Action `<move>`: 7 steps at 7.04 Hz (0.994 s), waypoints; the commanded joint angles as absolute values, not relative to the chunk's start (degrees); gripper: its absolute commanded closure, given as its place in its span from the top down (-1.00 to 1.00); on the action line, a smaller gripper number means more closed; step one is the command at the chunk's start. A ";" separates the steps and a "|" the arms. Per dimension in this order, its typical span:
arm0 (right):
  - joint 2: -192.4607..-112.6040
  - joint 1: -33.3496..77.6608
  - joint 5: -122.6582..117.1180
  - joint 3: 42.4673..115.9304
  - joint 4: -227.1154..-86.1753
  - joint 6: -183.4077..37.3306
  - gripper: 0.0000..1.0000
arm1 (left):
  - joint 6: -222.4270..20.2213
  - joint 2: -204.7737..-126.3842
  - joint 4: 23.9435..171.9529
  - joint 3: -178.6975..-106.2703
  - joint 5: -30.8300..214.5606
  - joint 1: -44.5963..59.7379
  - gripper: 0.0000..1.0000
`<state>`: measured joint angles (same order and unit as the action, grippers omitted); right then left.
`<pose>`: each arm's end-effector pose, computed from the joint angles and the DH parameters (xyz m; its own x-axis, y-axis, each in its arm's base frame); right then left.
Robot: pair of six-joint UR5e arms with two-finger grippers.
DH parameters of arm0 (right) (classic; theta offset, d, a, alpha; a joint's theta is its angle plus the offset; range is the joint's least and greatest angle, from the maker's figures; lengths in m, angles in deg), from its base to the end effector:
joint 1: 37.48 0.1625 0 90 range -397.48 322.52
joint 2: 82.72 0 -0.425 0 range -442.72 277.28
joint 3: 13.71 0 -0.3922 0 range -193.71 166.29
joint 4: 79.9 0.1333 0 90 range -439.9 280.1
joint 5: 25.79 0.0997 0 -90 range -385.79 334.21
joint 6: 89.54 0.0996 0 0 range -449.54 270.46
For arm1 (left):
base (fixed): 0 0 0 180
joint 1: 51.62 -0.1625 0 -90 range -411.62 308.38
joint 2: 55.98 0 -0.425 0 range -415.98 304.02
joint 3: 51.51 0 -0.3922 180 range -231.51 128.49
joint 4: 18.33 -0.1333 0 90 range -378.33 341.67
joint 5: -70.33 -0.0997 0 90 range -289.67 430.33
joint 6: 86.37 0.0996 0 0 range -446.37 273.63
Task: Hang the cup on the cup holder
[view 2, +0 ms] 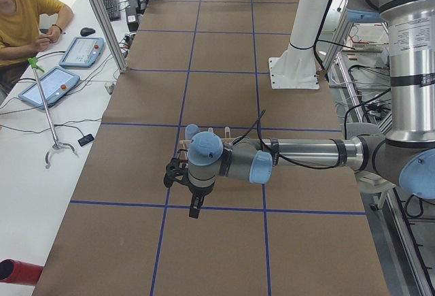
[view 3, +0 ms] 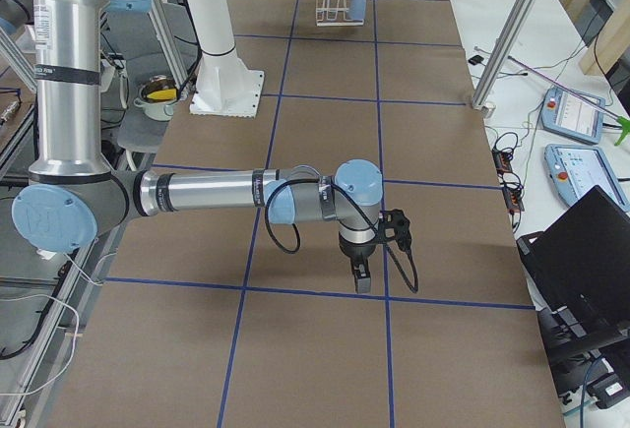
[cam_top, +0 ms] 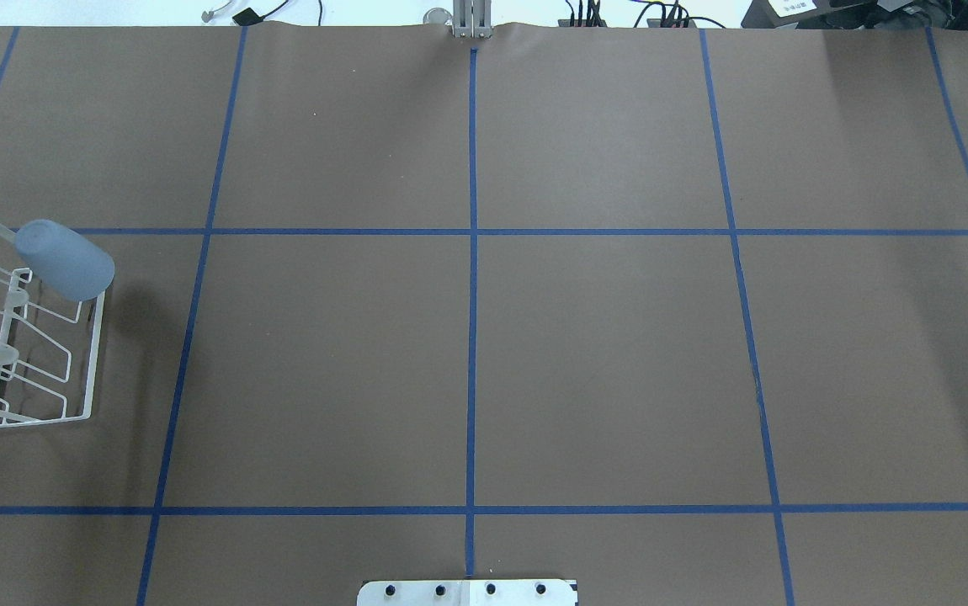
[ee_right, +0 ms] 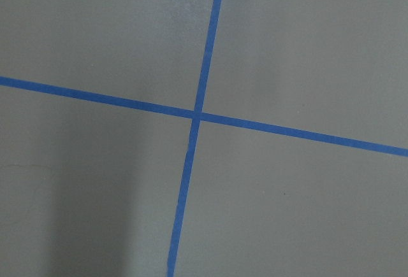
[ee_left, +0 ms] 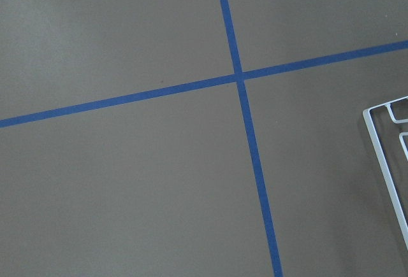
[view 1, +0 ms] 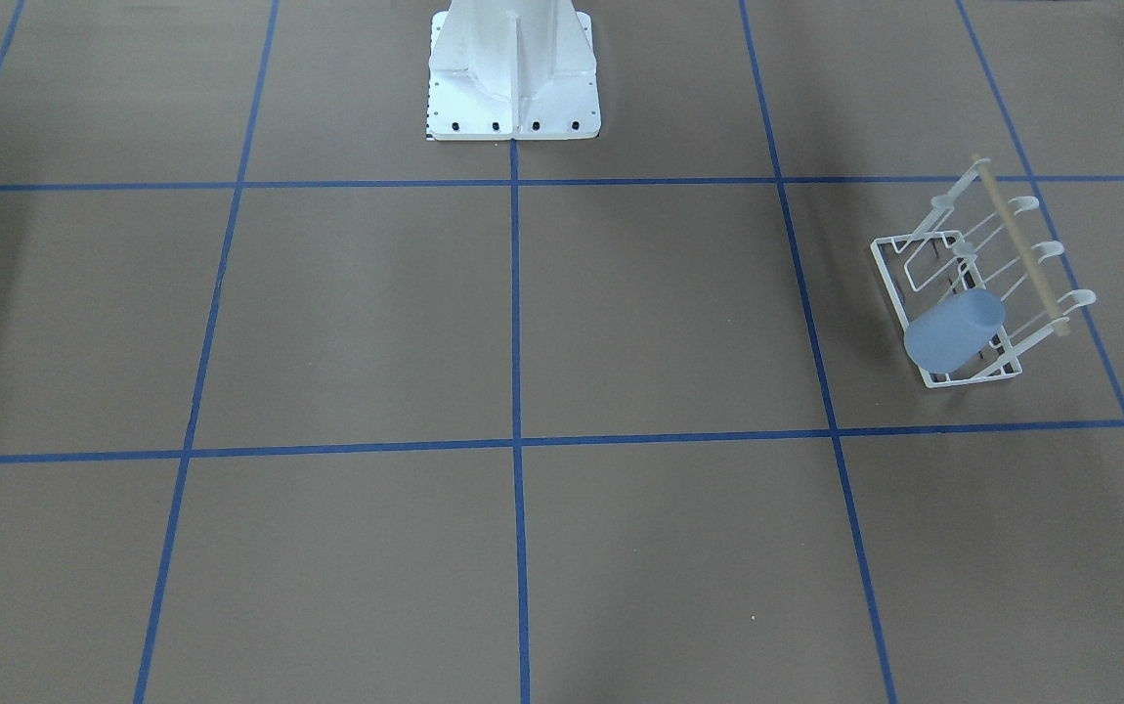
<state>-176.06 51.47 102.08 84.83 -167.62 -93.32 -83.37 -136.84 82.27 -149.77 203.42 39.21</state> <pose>0.0634 -0.4762 0.6162 0.7849 -0.1595 0.5987 0.0701 0.9829 0.1700 -0.0716 -0.4342 0.6430 0.7316 0.1562 -0.6636 -0.0240 0.9787 0.2038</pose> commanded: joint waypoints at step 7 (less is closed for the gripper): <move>-176.15 51.38 102.00 84.03 -167.44 -93.41 1.00 | -83.56 -136.40 82.30 -149.95 202.61 39.25 0.98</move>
<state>-176.14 51.40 102.07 84.14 -167.44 -93.41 -83.49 -136.46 82.30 -149.89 202.66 39.25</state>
